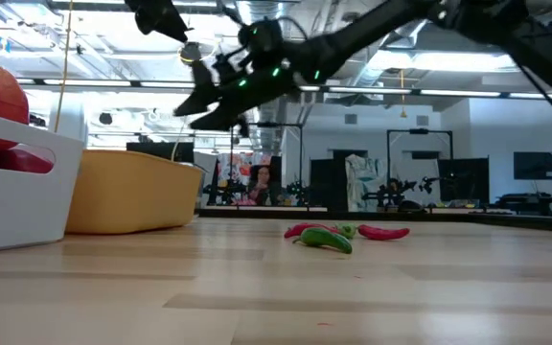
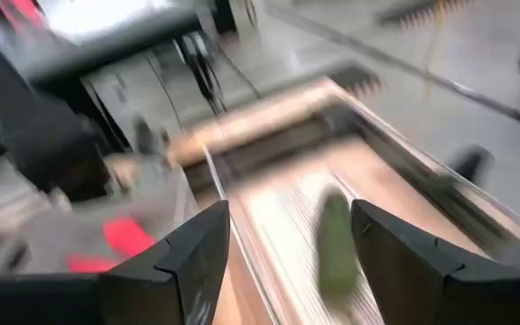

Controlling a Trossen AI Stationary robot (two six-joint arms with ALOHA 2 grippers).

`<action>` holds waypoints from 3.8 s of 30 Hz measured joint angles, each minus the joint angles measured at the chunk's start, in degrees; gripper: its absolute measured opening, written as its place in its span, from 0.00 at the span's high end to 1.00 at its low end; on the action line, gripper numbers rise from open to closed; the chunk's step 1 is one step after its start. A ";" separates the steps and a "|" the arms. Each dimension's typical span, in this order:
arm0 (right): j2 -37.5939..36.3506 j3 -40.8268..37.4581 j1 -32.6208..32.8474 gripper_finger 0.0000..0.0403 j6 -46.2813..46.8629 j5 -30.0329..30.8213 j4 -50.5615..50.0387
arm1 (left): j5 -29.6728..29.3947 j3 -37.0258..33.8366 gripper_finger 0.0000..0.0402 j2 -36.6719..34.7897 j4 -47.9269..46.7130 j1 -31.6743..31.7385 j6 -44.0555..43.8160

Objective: Sort produce into baskets
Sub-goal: Put the bottom left pepper into the top transparent bin

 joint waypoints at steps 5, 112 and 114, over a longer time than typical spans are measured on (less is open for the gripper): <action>-9.05 0.00 -0.26 0.36 -9.31 4.85 -19.01 | 3.01 -0.01 0.58 0.00 0.11 -1.67 -1.69; -56.07 -49.24 28.11 0.36 11.03 11.36 -43.35 | -22.63 9.11 0.91 34.61 -14.80 1.41 9.37; -56.07 -49.24 28.11 0.36 11.03 11.36 -42.56 | -22.44 8.54 0.90 34.64 -14.83 3.67 9.36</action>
